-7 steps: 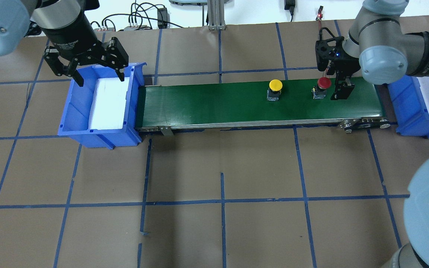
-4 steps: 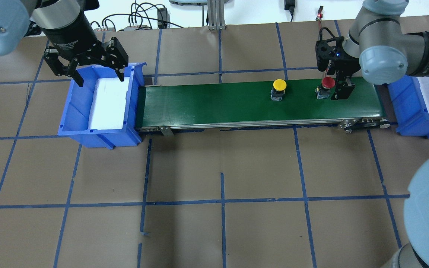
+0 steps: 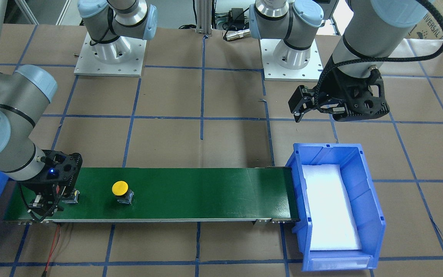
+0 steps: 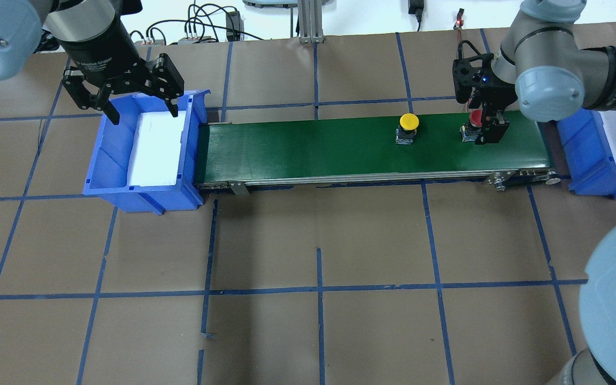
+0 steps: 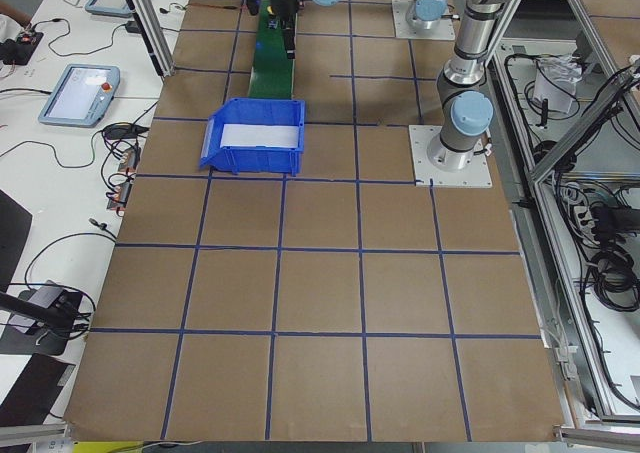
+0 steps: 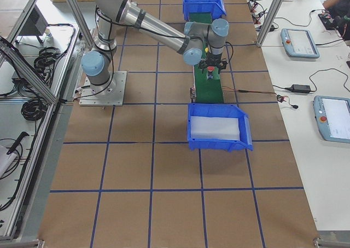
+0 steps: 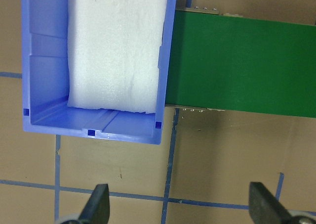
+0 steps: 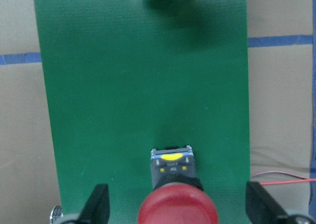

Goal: Transport two buttons from left to right
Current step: 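Lift the red button and carry it over the far blue bin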

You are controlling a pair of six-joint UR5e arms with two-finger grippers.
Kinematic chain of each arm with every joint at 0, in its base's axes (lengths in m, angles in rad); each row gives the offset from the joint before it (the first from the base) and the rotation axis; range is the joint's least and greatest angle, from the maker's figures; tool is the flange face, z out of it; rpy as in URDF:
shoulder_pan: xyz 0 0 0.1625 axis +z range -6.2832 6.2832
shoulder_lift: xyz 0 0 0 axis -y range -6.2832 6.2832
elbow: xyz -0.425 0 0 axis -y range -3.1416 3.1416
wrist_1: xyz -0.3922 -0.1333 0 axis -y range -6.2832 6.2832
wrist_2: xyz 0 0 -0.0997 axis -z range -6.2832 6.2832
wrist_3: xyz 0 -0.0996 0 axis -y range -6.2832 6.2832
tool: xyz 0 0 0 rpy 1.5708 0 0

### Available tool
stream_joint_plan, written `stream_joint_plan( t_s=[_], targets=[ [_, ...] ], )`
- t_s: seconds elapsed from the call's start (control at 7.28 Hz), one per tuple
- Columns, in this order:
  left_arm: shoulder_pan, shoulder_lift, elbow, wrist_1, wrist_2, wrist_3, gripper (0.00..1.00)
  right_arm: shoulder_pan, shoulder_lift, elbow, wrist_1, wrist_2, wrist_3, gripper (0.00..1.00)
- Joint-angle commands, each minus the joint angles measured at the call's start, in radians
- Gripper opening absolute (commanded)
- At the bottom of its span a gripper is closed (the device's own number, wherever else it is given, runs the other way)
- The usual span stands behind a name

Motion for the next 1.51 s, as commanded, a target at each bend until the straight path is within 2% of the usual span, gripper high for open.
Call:
stream_joint_plan(
  t_s=[0.0,0.14,0.55,0.82,0.96,1.37],
  targets=[
    [0.0,0.0,0.0,0.001,0.0,0.0,1.0,-0.004,0.0,0.0,0.0,-0.002,-0.013,0.09],
    [0.0,0.0,0.0,0.001,0.0,0.0,1.0,-0.005,-0.001,-0.006,0.0,-0.008,-0.013,0.05],
    [0.0,0.0,0.0,0.001,0.0,0.0,1.0,-0.019,-0.015,-0.08,0.023,-0.011,-0.012,0.05],
    [0.0,0.0,0.0,0.001,0.0,0.0,1.0,-0.123,0.003,-0.217,0.109,-0.01,-0.068,0.05],
    [0.0,0.0,0.0,0.001,0.0,0.0,1.0,-0.187,0.024,-0.258,0.098,-0.01,-0.1,0.05],
    [0.0,0.0,0.0,0.001,0.0,0.0,1.0,-0.344,0.106,-0.316,0.064,0.001,-0.326,0.05]
  ],
)
